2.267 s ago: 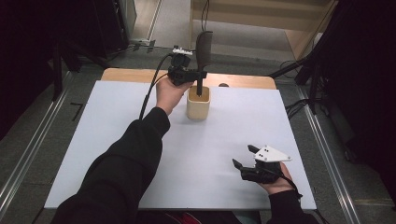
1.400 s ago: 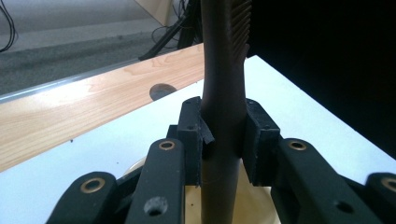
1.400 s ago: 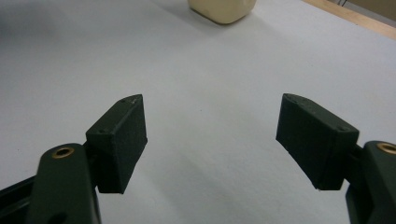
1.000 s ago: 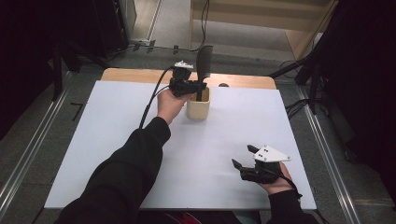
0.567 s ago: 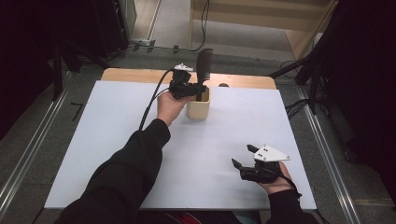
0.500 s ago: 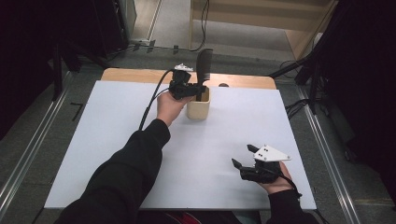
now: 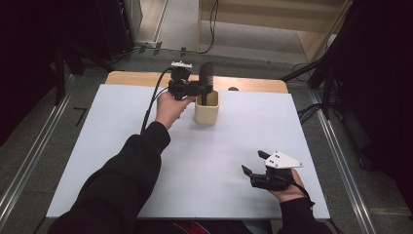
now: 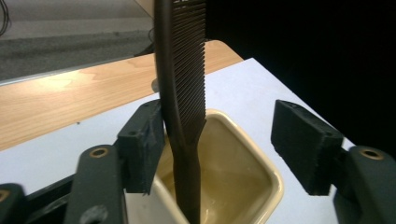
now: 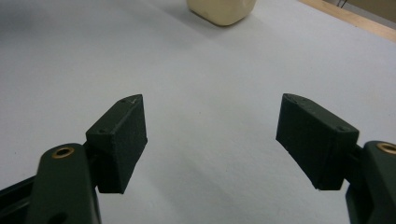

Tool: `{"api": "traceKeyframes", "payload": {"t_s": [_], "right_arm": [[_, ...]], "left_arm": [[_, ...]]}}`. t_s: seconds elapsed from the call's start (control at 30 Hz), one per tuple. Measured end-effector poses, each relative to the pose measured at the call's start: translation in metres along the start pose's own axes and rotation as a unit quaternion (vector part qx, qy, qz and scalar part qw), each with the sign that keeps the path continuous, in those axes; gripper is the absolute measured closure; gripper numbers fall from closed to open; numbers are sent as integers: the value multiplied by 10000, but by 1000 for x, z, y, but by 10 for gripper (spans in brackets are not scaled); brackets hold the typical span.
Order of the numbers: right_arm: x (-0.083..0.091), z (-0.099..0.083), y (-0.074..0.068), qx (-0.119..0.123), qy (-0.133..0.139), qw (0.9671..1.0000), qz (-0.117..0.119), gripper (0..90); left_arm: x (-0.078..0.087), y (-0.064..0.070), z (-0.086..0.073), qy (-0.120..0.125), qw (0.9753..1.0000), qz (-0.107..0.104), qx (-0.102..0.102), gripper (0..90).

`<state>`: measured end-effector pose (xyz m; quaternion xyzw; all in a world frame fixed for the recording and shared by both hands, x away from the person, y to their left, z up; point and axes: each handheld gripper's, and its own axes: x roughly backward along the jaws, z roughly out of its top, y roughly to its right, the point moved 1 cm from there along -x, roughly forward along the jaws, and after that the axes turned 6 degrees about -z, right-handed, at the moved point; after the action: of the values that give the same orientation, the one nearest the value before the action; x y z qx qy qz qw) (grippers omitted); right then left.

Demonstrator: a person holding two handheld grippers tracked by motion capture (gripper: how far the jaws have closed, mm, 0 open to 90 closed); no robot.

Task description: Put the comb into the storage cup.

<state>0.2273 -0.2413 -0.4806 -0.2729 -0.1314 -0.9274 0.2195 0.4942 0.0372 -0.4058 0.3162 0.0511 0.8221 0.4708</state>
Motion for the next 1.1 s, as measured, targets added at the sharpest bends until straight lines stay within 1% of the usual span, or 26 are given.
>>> {"api": "traceKeyframes", "payload": {"t_s": [0.1,0.27,0.33,0.37,0.43,0.5,0.63,0.7,0.8,0.87,0.97,1.03,1.1], "right_arm": [[0,0,0,-19,20,10000,-5,227],[0,0,0,-5,8,10000,-2,227],[0,0,0,-5,9,10000,-2,227],[-1,0,0,-8,11,10000,-5,227],[-1,0,0,-3,3,10000,-6,227],[0,0,0,2,-11,10000,-7,227],[0,0,-1,19,-24,10000,-17,227],[0,0,-1,14,-20,10000,-16,227],[0,0,-1,25,-11,10000,-15,227],[0,0,-1,23,-8,10000,-8,227],[0,0,-1,-7,-18,10000,-16,227],[-1,0,-1,9,-11,10000,-8,227],[-1,0,-1,24,-10,10000,5,227]], "left_arm": [[5,-3,0,-59,9999,-43,71,316],[15,-5,-3,-92,9999,-38,80,316],[18,-6,-4,-204,9996,-60,167,316],[19,-5,-4,-212,9996,-81,175,316],[22,-4,-5,-270,9995,-40,130,316],[25,-4,-6,-303,9994,-51,159,315],[31,-5,-10,-314,9992,-166,195,316],[33,-6,-11,-338,9990,-187,207,315],[36,-8,-14,-362,9986,-259,268,316],[38,-8,-15,-370,9987,-264,249,315],[40,-7,-18,-367,9984,-340,247,315],[42,-7,-19,-423,9981,-378,236,301],[43,-5,-20,-446,9981,-372,201,294]]}}
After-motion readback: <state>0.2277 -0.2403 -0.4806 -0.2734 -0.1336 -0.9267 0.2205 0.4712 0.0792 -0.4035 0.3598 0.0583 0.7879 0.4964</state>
